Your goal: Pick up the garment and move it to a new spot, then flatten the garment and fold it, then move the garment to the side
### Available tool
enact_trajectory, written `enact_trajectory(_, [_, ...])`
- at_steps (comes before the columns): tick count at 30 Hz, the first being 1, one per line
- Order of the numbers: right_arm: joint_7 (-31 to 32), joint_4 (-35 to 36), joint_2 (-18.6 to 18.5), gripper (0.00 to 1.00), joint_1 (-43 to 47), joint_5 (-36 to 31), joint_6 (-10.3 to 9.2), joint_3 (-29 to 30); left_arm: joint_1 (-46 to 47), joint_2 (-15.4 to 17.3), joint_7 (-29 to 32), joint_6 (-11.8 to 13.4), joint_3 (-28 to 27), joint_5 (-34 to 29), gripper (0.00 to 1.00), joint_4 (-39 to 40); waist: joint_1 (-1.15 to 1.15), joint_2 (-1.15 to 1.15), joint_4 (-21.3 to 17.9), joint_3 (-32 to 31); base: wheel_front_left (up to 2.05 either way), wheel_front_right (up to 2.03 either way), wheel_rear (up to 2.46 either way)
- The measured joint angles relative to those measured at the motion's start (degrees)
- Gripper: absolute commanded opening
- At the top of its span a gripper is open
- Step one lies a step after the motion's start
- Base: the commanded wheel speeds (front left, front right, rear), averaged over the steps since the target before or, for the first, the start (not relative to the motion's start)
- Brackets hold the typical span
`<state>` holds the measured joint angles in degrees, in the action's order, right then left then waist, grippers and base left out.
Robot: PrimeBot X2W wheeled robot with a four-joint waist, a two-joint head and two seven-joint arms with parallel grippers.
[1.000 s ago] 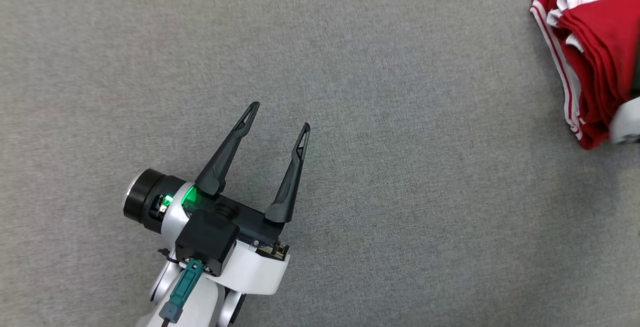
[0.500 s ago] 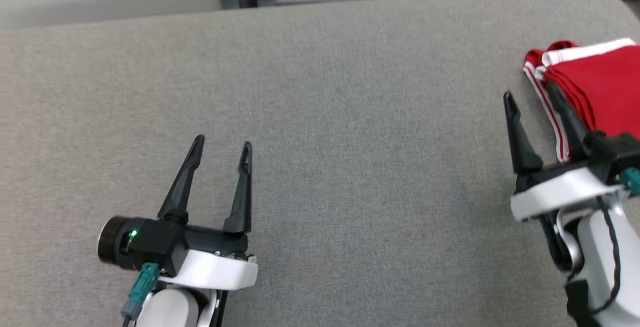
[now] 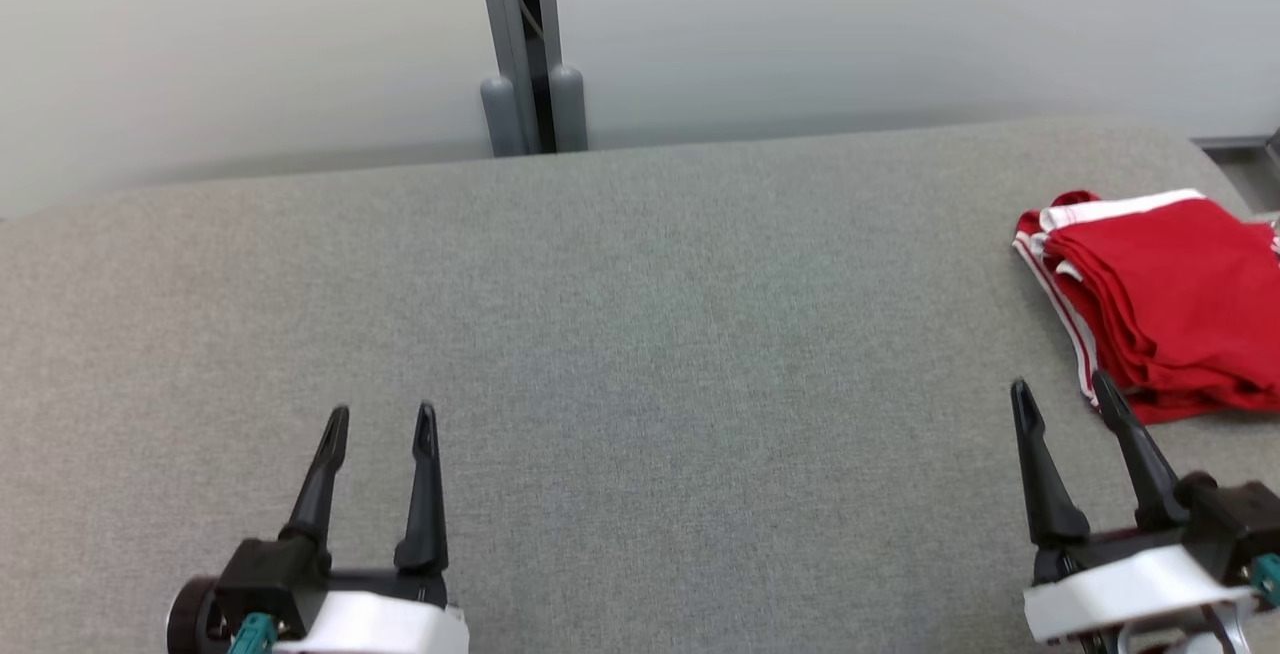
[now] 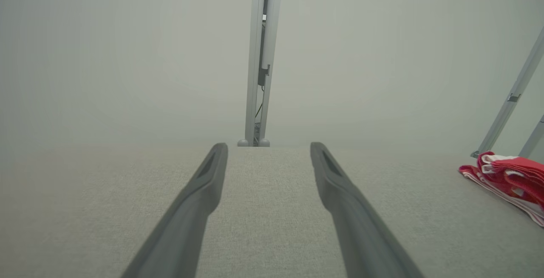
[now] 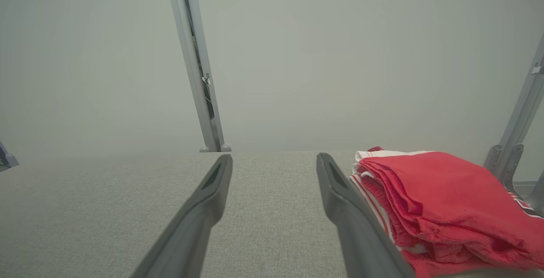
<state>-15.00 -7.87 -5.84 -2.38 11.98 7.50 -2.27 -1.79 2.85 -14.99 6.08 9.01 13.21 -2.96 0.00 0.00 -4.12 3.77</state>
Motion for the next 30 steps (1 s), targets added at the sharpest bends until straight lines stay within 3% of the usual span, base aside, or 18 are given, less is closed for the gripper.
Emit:
enact_trajectory(10, [0.0,1.98,-0.41,1.0,6.38,-0.67,0.0,0.71,-2.92,-0.02,0.0,0.24,-1.56,1.48,1.0,-2.2,0.0,0.0,0.83,-3.92,0.0,0.0,0.0])
enact_trajectory(25, [0.0,1.98,0.04,1.0,7.73,-0.93,0.0,0.09,-3.7,-0.01,0.0,-0.43,-1.62,0.68,1.0,-4.22,0.0,0.0,1.59,-5.61,0.0,0.0,0.0])
enact_trajectory(26, [0.02,1.78,0.11,0.0,7.76,-0.93,0.0,0.02,-3.72,-0.04,0.02,-0.44,-1.57,0.57,0.0,-4.47,0.0,0.0,1.6,-5.61,0.0,0.0,0.0])
enact_trajectory(30, [0.2,-0.24,0.8,0.0,8.58,-0.92,0.0,-0.32,-4.58,-0.33,0.34,-0.44,-1.35,0.6,0.0,-6.57,0.0,0.0,1.61,-5.62,0.0,0.0,0.0])
